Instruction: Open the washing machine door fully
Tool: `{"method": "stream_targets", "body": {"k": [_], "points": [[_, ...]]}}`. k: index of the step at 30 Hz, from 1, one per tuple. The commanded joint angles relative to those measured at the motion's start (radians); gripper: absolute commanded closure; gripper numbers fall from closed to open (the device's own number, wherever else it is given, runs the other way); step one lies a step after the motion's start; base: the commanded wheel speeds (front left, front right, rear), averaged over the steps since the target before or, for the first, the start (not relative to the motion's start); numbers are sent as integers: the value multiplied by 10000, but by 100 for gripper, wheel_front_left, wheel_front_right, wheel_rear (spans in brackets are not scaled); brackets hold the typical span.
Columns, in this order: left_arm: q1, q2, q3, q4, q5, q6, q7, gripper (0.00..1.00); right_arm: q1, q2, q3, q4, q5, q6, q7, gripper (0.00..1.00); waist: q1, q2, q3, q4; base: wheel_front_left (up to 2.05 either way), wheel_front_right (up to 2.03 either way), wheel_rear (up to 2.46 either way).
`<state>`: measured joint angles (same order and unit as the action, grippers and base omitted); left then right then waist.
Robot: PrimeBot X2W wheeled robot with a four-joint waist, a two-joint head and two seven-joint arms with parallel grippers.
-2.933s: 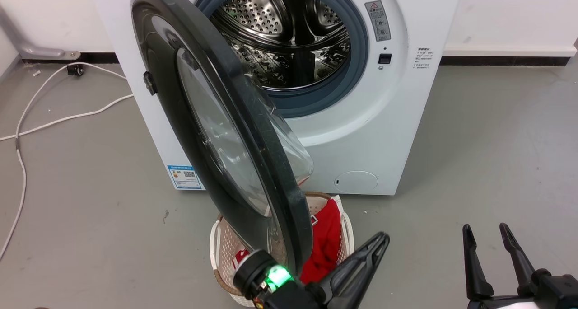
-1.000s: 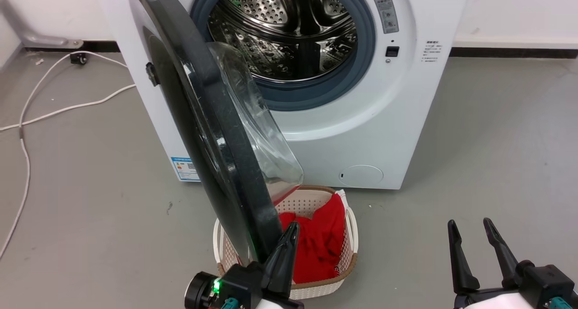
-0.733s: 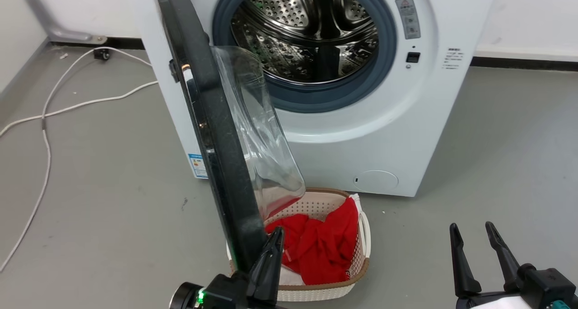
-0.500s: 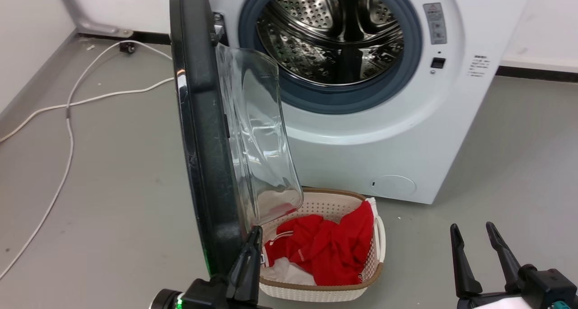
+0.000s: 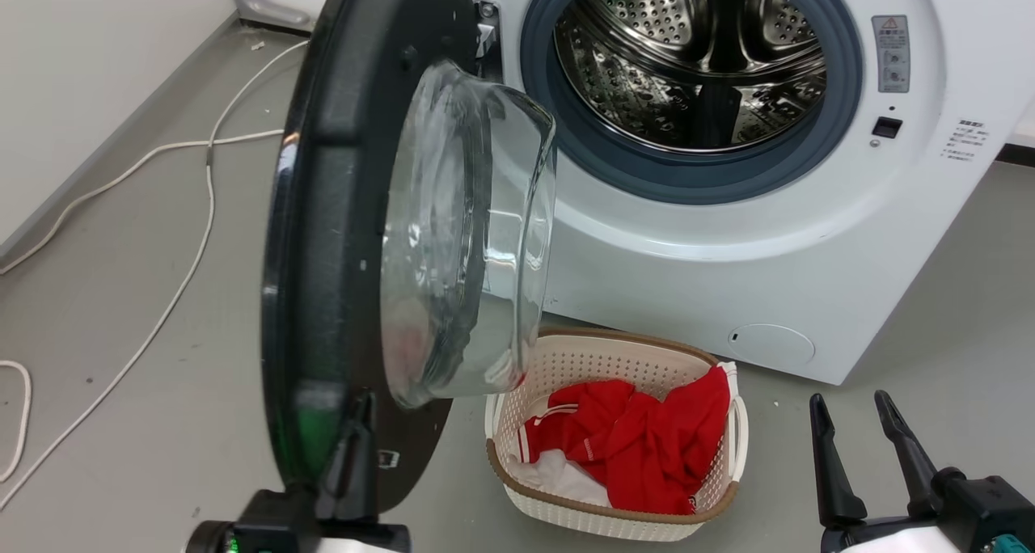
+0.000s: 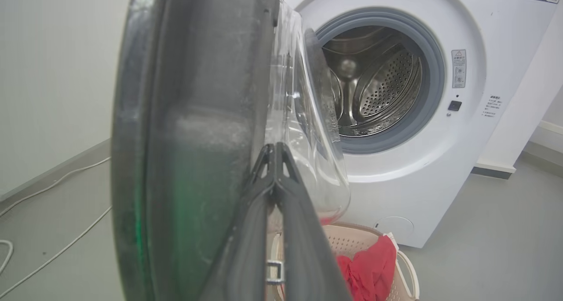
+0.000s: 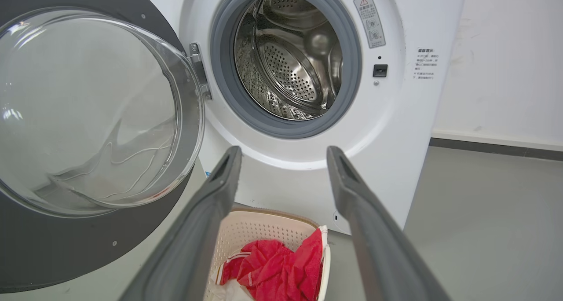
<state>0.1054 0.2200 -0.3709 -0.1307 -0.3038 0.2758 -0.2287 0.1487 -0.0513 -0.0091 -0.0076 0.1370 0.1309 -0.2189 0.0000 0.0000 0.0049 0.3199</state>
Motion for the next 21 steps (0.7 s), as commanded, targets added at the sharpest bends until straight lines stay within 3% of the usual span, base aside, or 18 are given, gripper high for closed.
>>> {"method": "stream_targets", "body": {"k": [1,12,21], "points": [[-81,152,271,97,-85,97,-46,100,-77,23,-3,-65,-54,-4,35,0,0,0,57,64,0,0,0],[-788,695,2067,950,-750,-19,-323,100,-297,23,-5,-266,-254,-3,205,0,0,0,630,-87,0,0,0],[-1357,1087,3692,1837,-1214,-442,-361,100,-541,18,-86,-352,-341,-3,266,0,0,0,1077,-296,0,0,0]]}}
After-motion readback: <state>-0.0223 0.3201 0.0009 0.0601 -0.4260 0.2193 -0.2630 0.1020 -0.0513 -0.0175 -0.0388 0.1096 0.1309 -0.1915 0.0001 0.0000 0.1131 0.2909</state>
